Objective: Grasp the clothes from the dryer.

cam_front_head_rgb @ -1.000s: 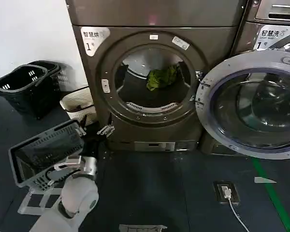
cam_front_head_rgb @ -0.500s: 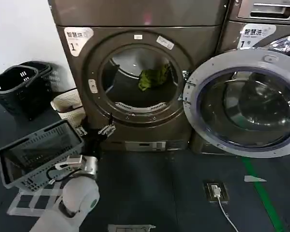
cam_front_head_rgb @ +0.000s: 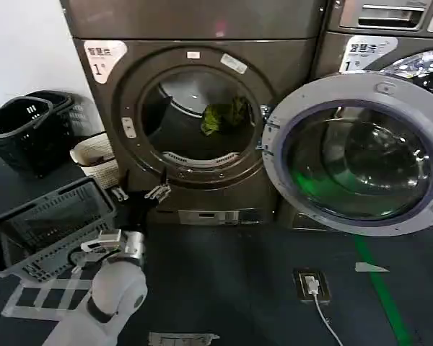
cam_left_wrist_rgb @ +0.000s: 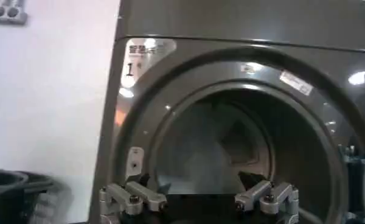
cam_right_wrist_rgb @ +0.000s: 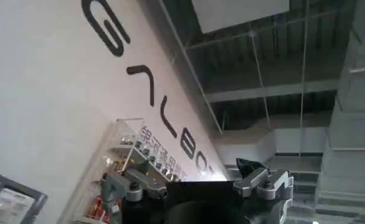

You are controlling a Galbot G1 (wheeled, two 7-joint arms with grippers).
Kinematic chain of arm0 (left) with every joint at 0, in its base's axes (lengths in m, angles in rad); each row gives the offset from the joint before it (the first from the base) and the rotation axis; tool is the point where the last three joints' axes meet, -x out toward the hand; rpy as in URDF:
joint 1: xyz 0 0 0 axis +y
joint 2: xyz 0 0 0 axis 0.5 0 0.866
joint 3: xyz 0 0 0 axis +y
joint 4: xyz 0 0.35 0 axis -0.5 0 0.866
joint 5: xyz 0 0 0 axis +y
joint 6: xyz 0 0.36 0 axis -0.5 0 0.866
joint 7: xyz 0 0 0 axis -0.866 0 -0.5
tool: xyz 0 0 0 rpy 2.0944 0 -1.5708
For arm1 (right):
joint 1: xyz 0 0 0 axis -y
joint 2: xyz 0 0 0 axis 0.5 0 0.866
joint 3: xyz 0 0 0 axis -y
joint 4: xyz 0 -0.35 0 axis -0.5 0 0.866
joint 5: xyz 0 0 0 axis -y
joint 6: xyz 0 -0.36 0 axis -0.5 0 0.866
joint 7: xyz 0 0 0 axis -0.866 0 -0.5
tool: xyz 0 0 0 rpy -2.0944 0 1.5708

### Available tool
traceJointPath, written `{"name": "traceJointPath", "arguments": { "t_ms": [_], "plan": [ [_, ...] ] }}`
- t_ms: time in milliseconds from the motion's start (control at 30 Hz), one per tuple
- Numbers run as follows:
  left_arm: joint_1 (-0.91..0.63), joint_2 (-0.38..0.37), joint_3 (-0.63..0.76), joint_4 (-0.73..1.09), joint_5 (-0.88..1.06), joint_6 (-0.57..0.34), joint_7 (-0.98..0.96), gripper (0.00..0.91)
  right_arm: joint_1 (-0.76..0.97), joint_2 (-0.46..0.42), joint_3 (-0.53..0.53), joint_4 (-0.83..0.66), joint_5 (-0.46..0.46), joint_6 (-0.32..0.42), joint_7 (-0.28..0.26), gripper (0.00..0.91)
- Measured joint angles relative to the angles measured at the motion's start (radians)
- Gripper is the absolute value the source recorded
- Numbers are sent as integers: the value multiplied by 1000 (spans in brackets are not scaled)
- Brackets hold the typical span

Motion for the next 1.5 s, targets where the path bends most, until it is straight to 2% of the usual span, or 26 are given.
{"name": "traceJointPath", "arguments": {
  "t_ms": [733,1500],
  "plan": [
    [-58,-9,50,35,5,11,21,907,-21,1,32,-16,3,42,-1,907],
    [-66,-10,55,39,8,10,22,907,-16,6,28,-16,-1,48,-7,907]
  ]
}}
